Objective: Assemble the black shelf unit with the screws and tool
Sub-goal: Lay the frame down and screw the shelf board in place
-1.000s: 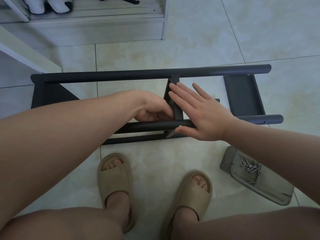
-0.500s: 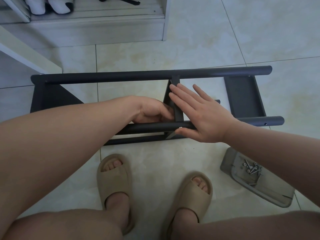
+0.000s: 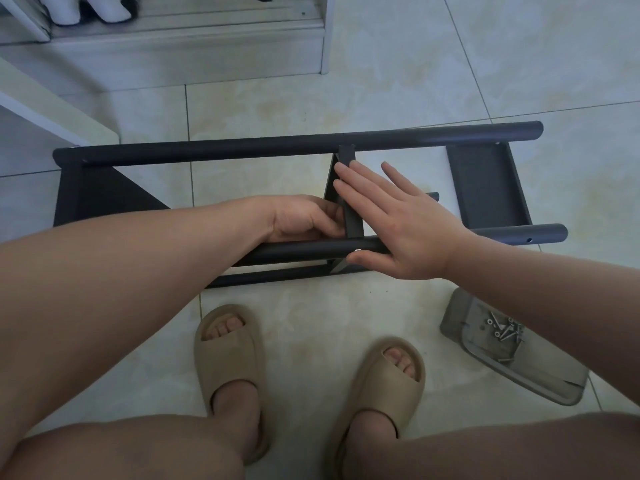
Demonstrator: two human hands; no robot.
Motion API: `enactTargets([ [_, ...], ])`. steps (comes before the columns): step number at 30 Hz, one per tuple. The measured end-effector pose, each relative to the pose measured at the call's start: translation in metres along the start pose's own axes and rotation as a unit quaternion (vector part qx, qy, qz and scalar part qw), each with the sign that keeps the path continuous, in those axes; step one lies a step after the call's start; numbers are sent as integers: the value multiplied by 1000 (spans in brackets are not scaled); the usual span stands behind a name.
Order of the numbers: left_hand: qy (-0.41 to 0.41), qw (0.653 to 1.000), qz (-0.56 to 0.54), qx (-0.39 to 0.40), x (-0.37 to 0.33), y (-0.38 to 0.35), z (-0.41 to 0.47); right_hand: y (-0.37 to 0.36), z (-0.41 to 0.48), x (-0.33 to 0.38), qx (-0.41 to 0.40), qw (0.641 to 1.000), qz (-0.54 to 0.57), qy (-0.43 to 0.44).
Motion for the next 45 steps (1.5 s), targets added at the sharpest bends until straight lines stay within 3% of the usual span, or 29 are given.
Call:
enactTargets([
  [11,42,998,-9,53,6,-7,0,0,0,0,-2,1000,3,1],
  [25,131,989,73,9,0,4,-2,1,0,0,-19,1000,5,4],
  [39,85,994,65,-8,-6,5,-1,1,0,1,-22,1000,8,5],
  [45,81,996,20,23,7,0,-1,1,-1,1,-22,1000,11,3],
])
Point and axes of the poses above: each hand's wrist, its own z-axis towards the middle knuckle, its own y-axis out of the back of the hand, x = y × z, the point moved 8 cm from there along z, towards the middle knuckle, and after that the axes turned 4 degrees about z, right-handed, at the moved point
